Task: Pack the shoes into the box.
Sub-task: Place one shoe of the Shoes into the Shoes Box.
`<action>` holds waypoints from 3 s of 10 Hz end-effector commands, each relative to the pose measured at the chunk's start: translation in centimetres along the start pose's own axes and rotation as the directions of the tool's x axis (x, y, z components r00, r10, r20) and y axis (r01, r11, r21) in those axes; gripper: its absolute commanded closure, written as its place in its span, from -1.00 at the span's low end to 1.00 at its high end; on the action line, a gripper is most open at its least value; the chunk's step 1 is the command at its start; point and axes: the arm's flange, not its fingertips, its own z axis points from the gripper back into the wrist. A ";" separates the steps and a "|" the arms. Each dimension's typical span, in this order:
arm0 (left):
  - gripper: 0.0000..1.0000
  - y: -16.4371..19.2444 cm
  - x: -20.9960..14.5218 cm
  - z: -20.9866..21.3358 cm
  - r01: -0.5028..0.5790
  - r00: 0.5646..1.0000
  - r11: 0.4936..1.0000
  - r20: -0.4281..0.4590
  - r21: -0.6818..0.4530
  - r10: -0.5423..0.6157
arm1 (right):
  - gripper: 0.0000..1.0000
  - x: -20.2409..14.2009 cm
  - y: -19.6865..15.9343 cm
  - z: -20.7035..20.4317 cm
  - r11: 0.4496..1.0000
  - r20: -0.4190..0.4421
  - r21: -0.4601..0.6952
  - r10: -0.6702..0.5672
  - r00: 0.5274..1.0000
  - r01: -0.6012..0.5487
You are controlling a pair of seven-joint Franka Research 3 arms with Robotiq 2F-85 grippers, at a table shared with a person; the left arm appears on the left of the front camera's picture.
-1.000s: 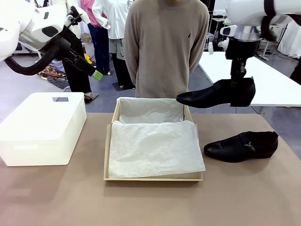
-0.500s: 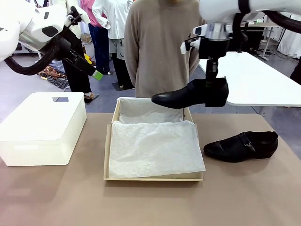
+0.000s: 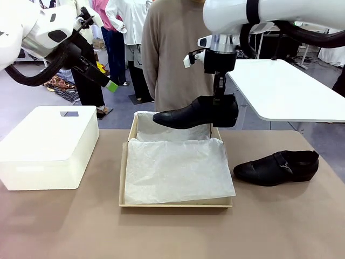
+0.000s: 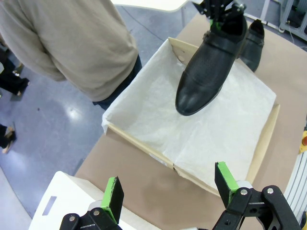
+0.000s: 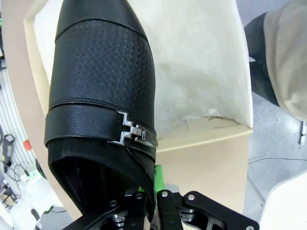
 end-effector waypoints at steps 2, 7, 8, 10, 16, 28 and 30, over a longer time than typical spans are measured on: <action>-1.00 0.2 -0.2 0.0 0.008 1.000 1.000 0.014 -0.014 -0.008 | 1.00 2.7 -1.0 0.1 0.997 0.009 -0.038 -0.072 0.997 0.072; -1.00 0.2 -0.2 0.0 0.008 1.000 1.000 0.014 -0.014 -0.008 | 1.00 5.1 -3.9 -2.8 0.997 0.007 -0.060 -0.058 0.998 0.058; -1.00 0.2 -0.2 0.0 0.008 1.000 1.000 0.014 -0.014 -0.008 | 1.00 5.4 -4.4 -3.5 0.996 0.002 -0.064 -0.058 0.998 0.058; -1.00 0.2 -0.2 0.0 0.008 1.000 1.000 0.014 -0.014 -0.008 | 1.00 6.0 -5.2 -4.7 0.997 0.006 -0.060 -0.044 0.999 0.044; -1.00 0.2 -0.2 0.0 0.008 1.000 1.000 0.014 -0.014 -0.008 | 1.00 6.2 -6.5 -9.0 1.000 0.027 -0.022 0.017 0.999 -0.017; -1.00 0.2 -0.2 0.0 0.008 1.000 1.000 0.014 -0.014 -0.008 | -0.47 6.0 -7.5 -12.0 0.998 0.033 0.043 0.049 0.998 -0.050; -1.00 0.2 -0.2 0.0 0.008 1.000 1.000 0.014 -0.014 -0.008 | -1.00 5.4 -7.5 -10.4 0.998 0.051 0.034 0.045 0.998 -0.046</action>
